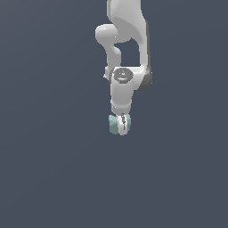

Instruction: Pick up the object and move it to a goal position.

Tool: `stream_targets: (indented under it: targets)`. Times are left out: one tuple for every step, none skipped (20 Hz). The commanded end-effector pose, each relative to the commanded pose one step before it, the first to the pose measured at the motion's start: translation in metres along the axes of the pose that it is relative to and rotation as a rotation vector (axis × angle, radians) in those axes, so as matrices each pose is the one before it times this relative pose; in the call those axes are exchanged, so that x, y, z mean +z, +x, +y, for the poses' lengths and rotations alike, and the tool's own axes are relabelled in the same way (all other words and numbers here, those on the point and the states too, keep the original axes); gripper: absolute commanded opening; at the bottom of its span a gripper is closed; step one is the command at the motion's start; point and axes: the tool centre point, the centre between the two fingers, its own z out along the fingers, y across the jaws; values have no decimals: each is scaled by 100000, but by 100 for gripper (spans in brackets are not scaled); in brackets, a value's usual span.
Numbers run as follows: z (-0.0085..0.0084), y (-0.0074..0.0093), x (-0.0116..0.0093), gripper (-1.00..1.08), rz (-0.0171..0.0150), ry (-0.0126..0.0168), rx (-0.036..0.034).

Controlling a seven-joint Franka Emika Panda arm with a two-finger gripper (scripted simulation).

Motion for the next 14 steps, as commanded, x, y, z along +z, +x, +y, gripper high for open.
stream_targets:
  targets:
    - [101, 165, -725, -100, -2, 137, 20]
    - [82, 89, -386, -100, 0, 0, 0]
    - [93, 101, -439, -100, 0, 0, 0]
    - [103, 143, -478, -100, -50, -23, 41]
    - [116, 127, -549, -100, 0, 0, 0]
    - [127, 141, -605, -100, 0, 0, 0]
    - [139, 155, -663, -100, 0, 0, 0]
    - [150, 169, -721, -100, 0, 0, 0]
    - [158, 217, -756, -100, -30, -35, 52]
    - [171, 197, -830, -100, 0, 0, 0]
    - [180, 210, -880, -100, 0, 0, 0]
    - [188, 222, -928, -100, 0, 0, 0]
    - [193, 264, -954, -100, 13, -36, 57]
    - [203, 246, -1018, -100, 0, 0, 0]
